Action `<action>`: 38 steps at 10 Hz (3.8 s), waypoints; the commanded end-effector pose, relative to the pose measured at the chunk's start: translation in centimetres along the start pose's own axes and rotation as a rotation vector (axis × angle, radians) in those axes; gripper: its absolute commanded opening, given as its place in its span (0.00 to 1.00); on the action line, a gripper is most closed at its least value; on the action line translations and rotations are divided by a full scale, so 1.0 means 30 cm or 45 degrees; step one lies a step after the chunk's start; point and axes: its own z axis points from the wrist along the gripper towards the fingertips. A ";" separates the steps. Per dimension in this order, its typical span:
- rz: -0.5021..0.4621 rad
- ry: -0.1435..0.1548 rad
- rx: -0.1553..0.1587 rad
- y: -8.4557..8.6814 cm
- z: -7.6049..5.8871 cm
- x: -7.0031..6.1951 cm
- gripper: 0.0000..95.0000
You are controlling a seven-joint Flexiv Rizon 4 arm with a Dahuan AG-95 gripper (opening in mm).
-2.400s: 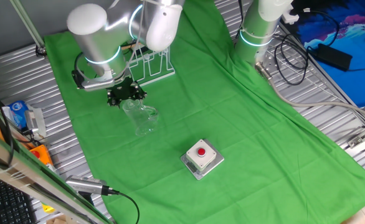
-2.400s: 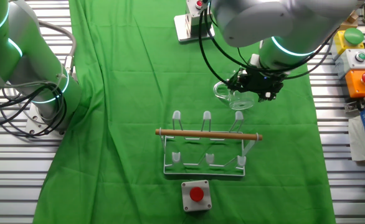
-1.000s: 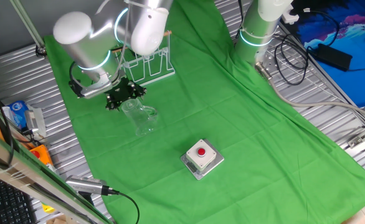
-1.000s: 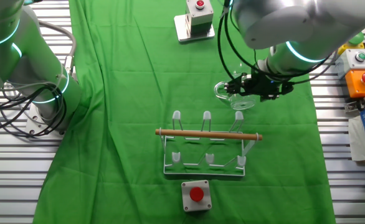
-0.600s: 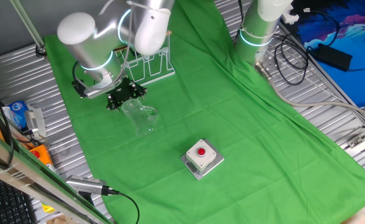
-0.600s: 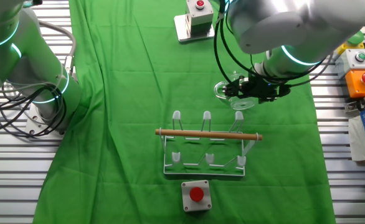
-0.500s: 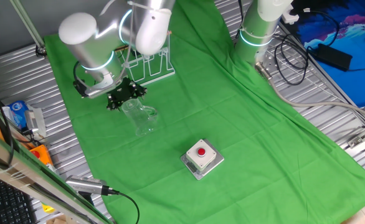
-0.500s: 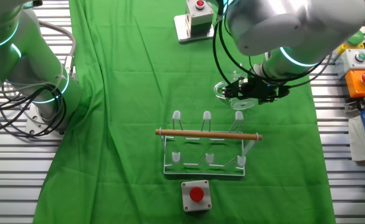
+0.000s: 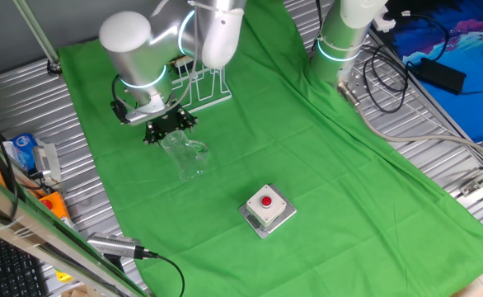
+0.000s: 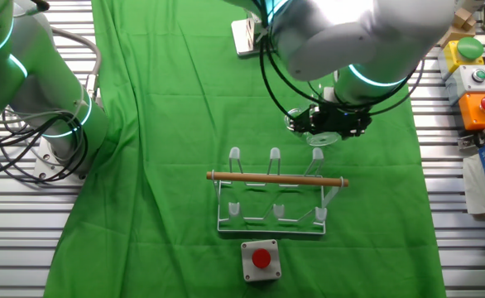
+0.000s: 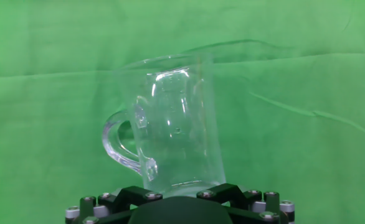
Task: Put the cup on the cup rack
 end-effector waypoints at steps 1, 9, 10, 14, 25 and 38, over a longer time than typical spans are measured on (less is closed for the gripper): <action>0.010 -0.001 0.002 -0.007 0.009 -0.002 1.00; 0.039 -0.009 0.010 -0.026 0.032 -0.011 1.00; 0.056 -0.008 0.010 -0.028 0.034 -0.012 0.80; 0.140 -0.020 0.009 -0.030 0.035 -0.014 0.60; 0.195 0.009 0.014 -0.030 0.035 -0.014 0.00; 0.367 0.142 0.025 -0.063 -0.136 0.017 0.00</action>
